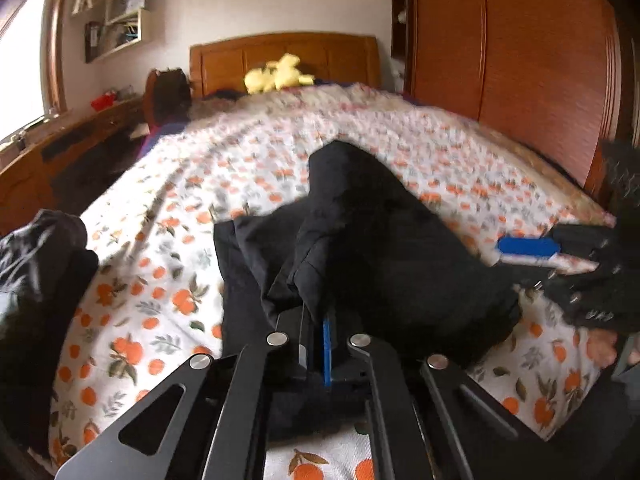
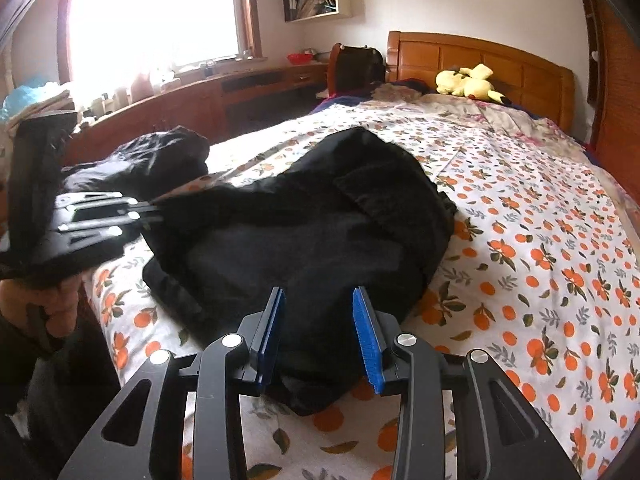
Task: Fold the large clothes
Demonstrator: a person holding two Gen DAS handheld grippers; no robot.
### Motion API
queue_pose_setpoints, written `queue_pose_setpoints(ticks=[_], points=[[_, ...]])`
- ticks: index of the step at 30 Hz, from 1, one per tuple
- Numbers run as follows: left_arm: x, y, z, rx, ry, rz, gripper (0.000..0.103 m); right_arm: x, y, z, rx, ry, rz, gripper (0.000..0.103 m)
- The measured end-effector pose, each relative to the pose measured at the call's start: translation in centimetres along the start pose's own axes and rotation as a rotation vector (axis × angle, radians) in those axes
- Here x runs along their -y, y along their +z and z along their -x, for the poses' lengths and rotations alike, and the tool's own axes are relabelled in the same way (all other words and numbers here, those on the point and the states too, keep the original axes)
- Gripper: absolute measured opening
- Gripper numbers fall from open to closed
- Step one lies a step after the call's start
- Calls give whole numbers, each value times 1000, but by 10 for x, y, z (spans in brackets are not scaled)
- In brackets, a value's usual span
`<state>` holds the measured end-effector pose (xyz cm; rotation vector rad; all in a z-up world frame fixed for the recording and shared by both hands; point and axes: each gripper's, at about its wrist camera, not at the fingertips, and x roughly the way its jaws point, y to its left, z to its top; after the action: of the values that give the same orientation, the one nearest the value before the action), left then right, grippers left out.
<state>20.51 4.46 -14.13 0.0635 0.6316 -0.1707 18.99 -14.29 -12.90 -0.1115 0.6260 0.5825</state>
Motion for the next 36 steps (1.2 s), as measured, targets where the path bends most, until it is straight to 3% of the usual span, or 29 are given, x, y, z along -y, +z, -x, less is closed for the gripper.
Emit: queue_pose_setpoints(ticks=[6,10,17,23,29,36], points=[[-23,-5,23,10,33,31,3,-16,7,-12,4,28,31,34],[-41,-29,15,-40,57,57,3,-27,10,-19,-8,37,53,34],[-57,-62,0,-93,54,90,4,-42,-5,-55,-122,23,77,35],[-60,-75,-5,-92,43,91,4,-44,-5,-51,-113,16,67,35],[-63,-75,-4,-88,22,89,4,-24,23,-42,-72,-12,44,41],[-62,-76,-3,-85,3,94,4,18,57,-80,-74,-69,-5,41]])
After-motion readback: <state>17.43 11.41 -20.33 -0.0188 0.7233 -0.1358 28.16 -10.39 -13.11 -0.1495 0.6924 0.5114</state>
